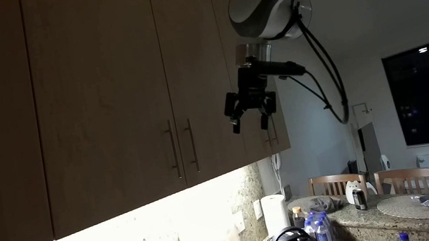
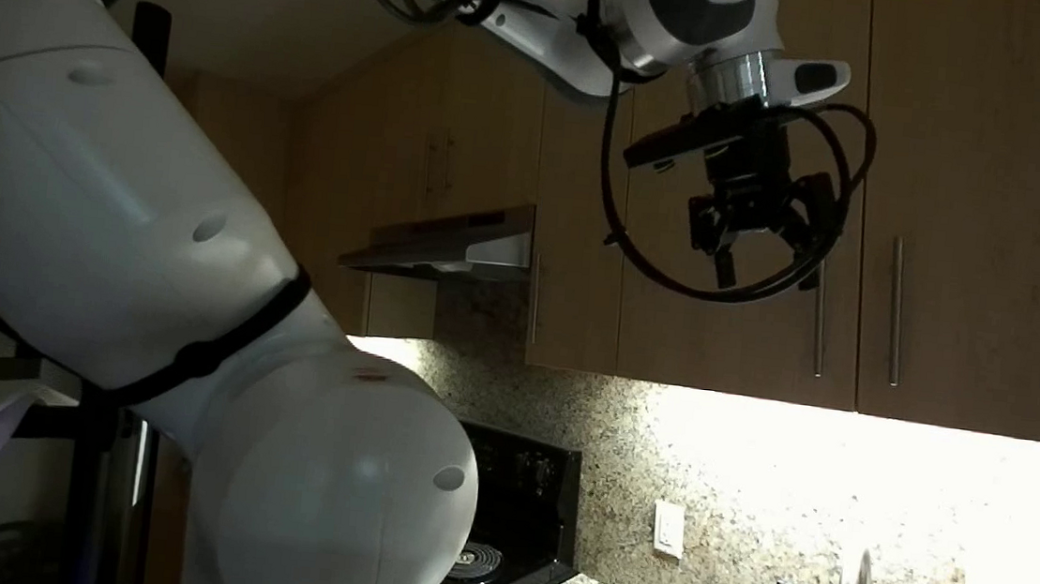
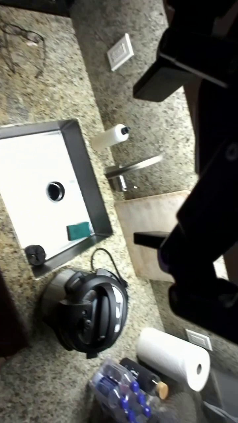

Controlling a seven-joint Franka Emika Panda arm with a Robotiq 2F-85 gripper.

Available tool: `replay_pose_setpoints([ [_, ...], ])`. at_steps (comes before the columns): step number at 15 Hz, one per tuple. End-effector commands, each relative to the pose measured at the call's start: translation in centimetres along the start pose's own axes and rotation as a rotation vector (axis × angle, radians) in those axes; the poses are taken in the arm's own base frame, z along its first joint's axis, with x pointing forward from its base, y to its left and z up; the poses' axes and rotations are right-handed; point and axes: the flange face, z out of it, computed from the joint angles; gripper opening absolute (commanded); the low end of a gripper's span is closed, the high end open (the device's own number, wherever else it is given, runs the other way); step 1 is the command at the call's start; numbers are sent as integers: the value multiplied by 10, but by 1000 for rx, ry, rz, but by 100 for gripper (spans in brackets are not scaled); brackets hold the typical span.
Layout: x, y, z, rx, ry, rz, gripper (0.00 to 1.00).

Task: Open the third cabinet door from the right

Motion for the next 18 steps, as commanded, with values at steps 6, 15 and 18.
replay_pose_setpoints([
  [6, 77, -35, -27, -111, 315, 155, 100],
  [15, 89, -63, -32, -156, 421, 200, 100],
  [18, 90, -62, -31, -156, 421, 200, 100],
])
